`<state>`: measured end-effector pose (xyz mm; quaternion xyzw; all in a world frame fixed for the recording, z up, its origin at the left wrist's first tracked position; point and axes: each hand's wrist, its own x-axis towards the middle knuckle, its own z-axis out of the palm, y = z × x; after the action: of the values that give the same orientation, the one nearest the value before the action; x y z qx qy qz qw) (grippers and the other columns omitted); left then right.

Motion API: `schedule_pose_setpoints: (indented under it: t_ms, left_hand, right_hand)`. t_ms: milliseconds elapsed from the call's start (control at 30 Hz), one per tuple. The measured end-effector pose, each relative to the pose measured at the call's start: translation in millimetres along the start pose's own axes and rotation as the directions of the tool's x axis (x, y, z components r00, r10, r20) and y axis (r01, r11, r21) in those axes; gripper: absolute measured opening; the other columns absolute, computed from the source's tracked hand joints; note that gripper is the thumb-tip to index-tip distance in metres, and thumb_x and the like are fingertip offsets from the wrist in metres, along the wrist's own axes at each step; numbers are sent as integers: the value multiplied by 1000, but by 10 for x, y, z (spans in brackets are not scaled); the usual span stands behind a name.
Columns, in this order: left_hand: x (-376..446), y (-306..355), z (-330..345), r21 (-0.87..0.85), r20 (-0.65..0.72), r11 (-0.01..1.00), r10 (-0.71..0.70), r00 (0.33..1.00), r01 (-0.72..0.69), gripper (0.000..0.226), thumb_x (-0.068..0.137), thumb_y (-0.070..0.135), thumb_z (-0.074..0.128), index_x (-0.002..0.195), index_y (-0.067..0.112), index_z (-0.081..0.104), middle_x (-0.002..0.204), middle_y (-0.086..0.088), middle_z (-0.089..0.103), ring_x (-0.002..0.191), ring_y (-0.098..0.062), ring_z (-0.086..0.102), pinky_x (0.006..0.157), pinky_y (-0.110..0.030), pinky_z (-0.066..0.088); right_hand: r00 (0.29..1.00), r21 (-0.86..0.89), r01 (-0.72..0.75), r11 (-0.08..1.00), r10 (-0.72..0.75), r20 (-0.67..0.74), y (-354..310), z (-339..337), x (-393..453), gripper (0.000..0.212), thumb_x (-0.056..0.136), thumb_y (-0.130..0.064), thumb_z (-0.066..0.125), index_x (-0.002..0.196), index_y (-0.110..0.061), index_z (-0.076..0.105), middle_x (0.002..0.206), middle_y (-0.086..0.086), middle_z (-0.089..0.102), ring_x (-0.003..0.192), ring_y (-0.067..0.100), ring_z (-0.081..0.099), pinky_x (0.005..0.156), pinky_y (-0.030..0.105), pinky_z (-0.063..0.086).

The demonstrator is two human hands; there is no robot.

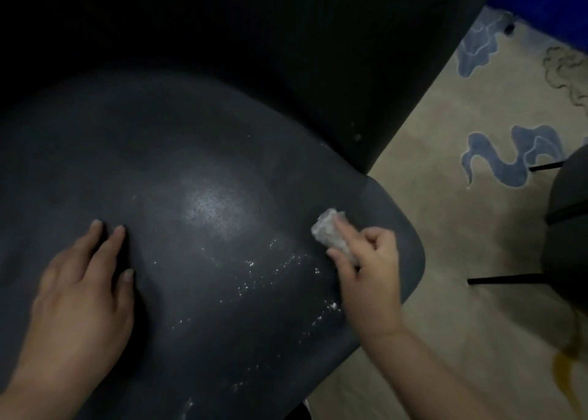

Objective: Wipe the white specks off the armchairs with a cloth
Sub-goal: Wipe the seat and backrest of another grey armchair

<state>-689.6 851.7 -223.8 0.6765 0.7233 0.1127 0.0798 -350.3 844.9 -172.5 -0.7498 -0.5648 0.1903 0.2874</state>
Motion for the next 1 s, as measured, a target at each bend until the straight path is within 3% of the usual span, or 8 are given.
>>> schedule_pose_setpoints:
  t_ms: [167,333,433,600,733,833,900,1000]
  left_hand:
    - [-96,113,-94,-17,3,1000,-12,1000,12,54,90,36,41,143,27,38,152,-3,33,133,-33,35,112,-43,27]
    - [-221,27,-212,-49,19,998,-48,999,48,54,88,24,50,141,28,41,152,2,33,134,-32,36,113,-46,29]
    - [-342,0,-293,-63,17,995,-75,997,76,54,87,18,54,139,26,44,151,0,36,133,-33,37,111,-46,29]
    - [-490,-58,-413,-105,-27,991,-87,996,84,49,89,20,53,137,26,47,148,-3,39,131,-34,39,111,-47,30]
    - [-579,-133,-473,-103,-10,968,-233,972,231,50,87,28,51,137,24,47,149,-4,38,131,-37,38,110,-51,32]
    - [-691,-95,-458,-21,12,978,-207,978,207,61,80,12,67,138,14,48,147,-14,40,126,-44,39,104,-58,35]
    - [-683,-44,-497,-16,31,979,-203,979,203,61,79,10,68,137,10,49,145,-18,42,125,-45,39,104,-58,34]
    - [-647,6,-575,-36,79,964,-259,963,262,57,83,13,67,137,11,50,146,-15,42,128,-40,36,107,-55,32]
  right_hand:
    - [996,118,77,990,-83,45,-243,221,-399,56,79,-14,70,128,-37,57,99,-7,37,88,8,45,84,5,34]
    - [999,65,-31,997,34,-40,-139,138,-263,50,83,-9,70,125,-32,58,102,-1,40,91,18,48,83,6,34]
    - [995,159,-19,987,3,103,-435,369,-496,41,85,-17,64,115,-44,56,103,-6,42,93,14,45,81,16,34]
    - [996,150,62,987,-70,46,-636,447,-355,52,84,-10,70,127,-36,59,101,-5,36,91,11,42,87,7,35]
    - [998,54,-45,998,43,48,-577,423,20,42,88,-19,64,129,-30,58,102,-4,39,95,9,43,92,21,39]
    - [950,128,86,988,-121,290,-846,633,-378,30,89,-29,59,118,-33,61,97,-14,46,90,-4,43,82,24,40]
    - [881,104,263,959,-283,380,-928,634,-532,39,86,-22,63,123,-36,60,102,-2,48,95,14,45,82,33,42]
    - [936,10,262,965,-257,241,-843,601,-76,44,82,-18,70,124,-33,62,97,-3,40,90,18,44,84,35,44]
